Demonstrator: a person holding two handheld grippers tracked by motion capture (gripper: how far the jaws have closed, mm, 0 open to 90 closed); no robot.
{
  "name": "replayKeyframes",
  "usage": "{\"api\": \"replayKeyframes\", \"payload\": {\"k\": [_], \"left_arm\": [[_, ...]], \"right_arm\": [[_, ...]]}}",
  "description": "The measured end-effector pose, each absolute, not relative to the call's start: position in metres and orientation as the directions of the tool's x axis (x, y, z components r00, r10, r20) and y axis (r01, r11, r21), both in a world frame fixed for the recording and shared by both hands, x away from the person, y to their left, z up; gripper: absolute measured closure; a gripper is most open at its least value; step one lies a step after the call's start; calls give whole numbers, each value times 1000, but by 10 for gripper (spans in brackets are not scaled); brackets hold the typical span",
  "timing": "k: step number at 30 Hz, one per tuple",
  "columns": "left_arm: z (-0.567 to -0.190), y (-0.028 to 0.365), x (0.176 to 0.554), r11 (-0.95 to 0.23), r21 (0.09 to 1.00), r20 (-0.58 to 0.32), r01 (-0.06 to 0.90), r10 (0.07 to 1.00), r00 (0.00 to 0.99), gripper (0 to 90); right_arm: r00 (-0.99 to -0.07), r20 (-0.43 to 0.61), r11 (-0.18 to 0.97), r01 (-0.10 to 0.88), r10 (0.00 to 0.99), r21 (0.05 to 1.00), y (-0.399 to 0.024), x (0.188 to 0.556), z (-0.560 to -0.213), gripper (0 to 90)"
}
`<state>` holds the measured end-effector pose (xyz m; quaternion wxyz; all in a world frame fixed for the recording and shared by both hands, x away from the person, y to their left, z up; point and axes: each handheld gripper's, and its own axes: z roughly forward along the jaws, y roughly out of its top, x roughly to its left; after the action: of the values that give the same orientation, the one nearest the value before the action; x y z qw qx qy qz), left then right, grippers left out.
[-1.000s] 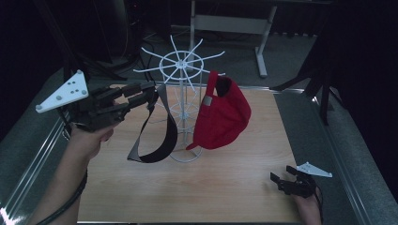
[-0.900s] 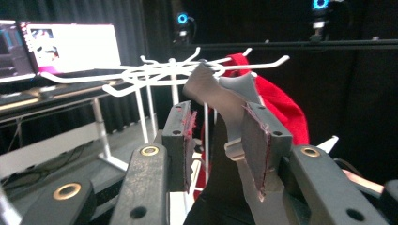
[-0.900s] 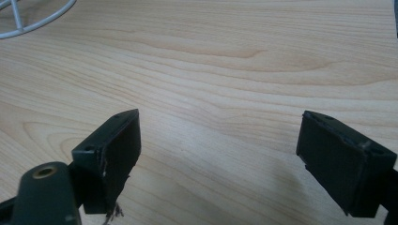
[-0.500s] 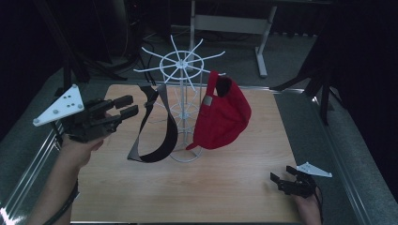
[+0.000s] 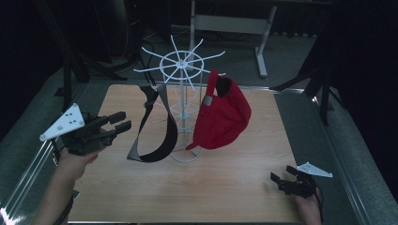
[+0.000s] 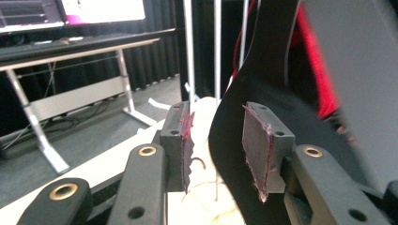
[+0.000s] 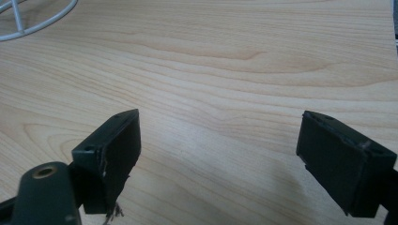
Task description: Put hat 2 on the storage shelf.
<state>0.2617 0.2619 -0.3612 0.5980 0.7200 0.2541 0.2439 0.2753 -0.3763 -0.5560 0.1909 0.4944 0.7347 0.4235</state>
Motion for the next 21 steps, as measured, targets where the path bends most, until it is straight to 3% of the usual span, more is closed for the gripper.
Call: {"api": "replayKeyframes", "payload": {"k": [11, 21], "left_arm": [[-393, 274, 260, -130, 987, 22, 95, 692, 722, 625], [-435, 284, 259, -138, 974, -31, 182, 712, 702, 626]], "right_arm": [[-440, 137, 153, 562, 888, 813, -376, 275, -556, 140], [-441, 133, 158, 562, 888, 812, -376, 275, -557, 140]]}}
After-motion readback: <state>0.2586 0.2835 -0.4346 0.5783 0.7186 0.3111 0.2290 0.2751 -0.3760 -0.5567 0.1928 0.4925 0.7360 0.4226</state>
